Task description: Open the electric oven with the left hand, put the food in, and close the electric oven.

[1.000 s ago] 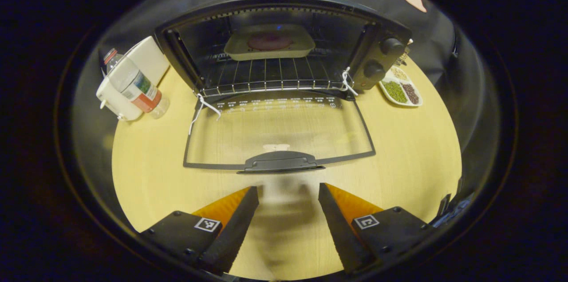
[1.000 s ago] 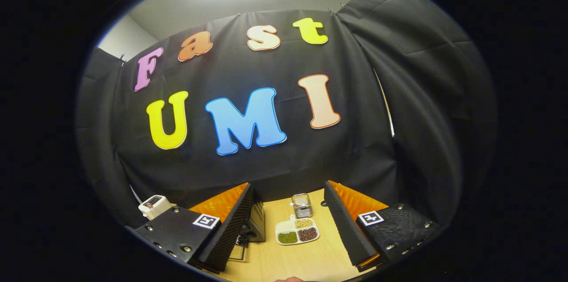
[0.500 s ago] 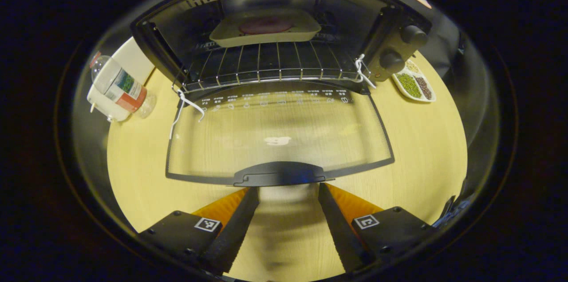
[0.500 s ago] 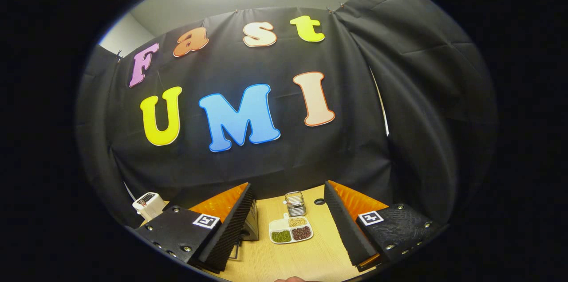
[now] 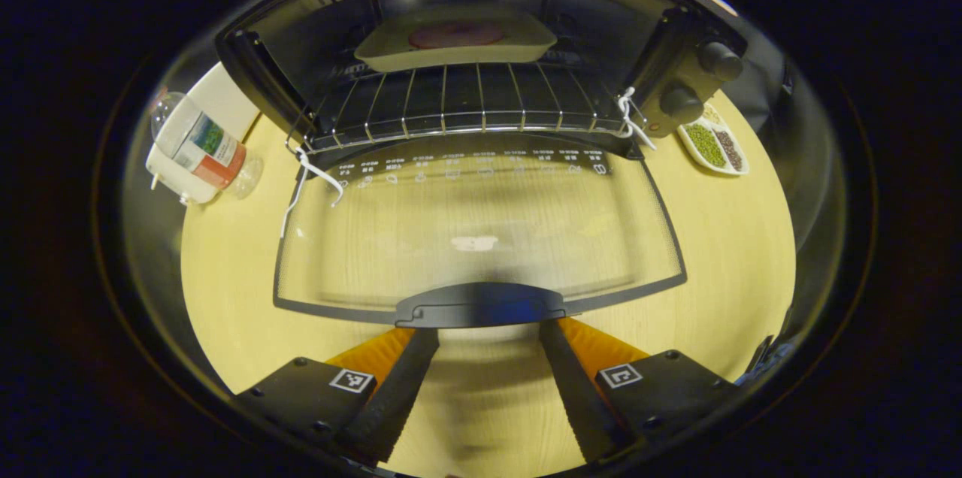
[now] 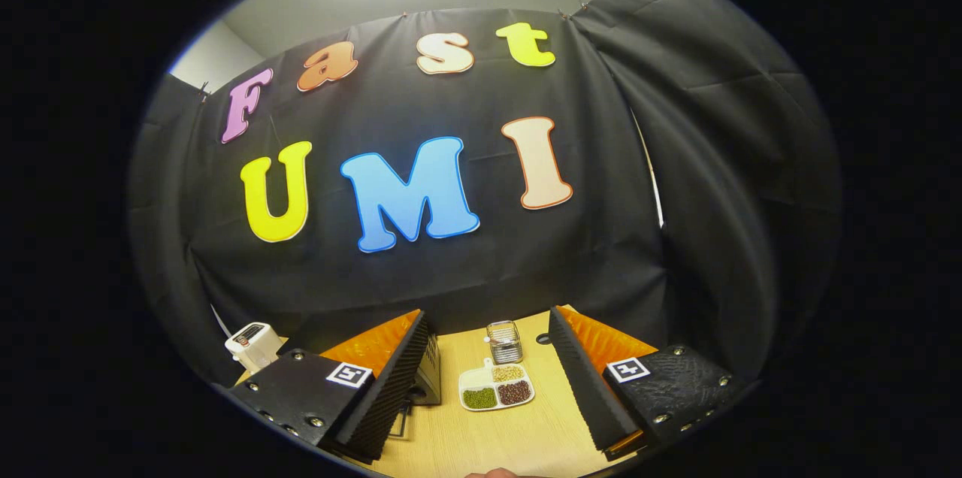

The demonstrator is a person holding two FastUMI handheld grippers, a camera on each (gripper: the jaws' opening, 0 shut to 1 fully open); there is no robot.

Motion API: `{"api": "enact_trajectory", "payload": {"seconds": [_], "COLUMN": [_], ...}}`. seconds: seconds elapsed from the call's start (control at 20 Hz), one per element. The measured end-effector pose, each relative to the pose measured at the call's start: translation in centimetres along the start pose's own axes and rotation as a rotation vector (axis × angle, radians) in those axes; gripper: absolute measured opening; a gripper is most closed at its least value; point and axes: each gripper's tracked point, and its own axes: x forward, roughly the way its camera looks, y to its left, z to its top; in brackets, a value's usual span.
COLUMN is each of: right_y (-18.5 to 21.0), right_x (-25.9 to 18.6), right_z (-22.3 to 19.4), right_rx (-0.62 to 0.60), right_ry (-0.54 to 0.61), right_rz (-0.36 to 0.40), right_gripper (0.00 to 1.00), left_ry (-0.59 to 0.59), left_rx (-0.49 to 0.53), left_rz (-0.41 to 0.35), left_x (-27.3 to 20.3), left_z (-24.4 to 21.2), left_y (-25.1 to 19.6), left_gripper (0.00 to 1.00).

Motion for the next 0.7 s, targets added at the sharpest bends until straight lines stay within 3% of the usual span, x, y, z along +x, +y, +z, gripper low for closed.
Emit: {"api": "enact_trajectory", "payload": {"seconds": [0.05, 0.1, 0.2, 0.25, 0.3, 0.35, 0.4, 0.45, 0.5, 0.65, 0.7], "right_y": [0.1, 0.1, 0.3, 0.3, 0.5, 0.6, 0.6, 0.7, 0.8, 0.7, 0.7], "right_x": [0.0, -0.1, -0.2, -0.3, -0.3, -0.3, -0.3, -0.4, -0.5, -0.3, -0.3], "right_z": [0.0, 0.0, 0.1, 0.1, 0.0, 0.1, 0.0, 0.0, 0.1, 0.2, 0.3], "right_rx": [-0.003, -0.005, -0.003, 0.000, 0.003, 0.004, 0.005, 0.007, 0.007, 0.010, 0.012], "right_ry": [-0.001, -0.002, 0.001, 0.001, 0.002, 0.003, 0.004, 0.003, 0.002, -0.002, -0.003], "right_rz": [0.002, 0.005, 0.009, 0.013, 0.017, 0.021, 0.024, 0.030, 0.031, 0.037, 0.039], "right_gripper": [0.91, 1.00, 0.97, 0.94, 0.91, 0.91, 0.91, 0.91, 0.98, 0.98, 0.98], "left_ry": [-0.011, -0.024, -0.050, -0.066, -0.081, -0.098, -0.110, -0.119, -0.126, -0.140, -0.147], "left_rx": [-0.003, -0.003, 0.002, -0.002, -0.003, -0.003, -0.008, -0.010, -0.009, -0.015, -0.014], "left_rz": [0.000, 0.000, 0.001, -0.004, -0.011, -0.017, -0.020, -0.020, -0.019, -0.018, -0.017], "left_x": [-0.4, -0.9, -1.8, -2.1, -2.4, -2.8, -3.1, -3.5, -3.7, -4.3, -4.6], "left_z": [0.0, 0.2, 0.3, 0.4, 0.4, 0.5, 0.6, 0.7, 0.8, 1.0, 1.2], "left_y": [0.0, 0.0, 0.0, -0.1, -0.1, -0.1, -0.1, -0.1, -0.1, -0.1, -0.1], "left_gripper": [0.98, 0.93, 0.93, 0.89, 0.93, 0.89, 0.98, 0.93, 0.98, 0.98, 0.93]}}
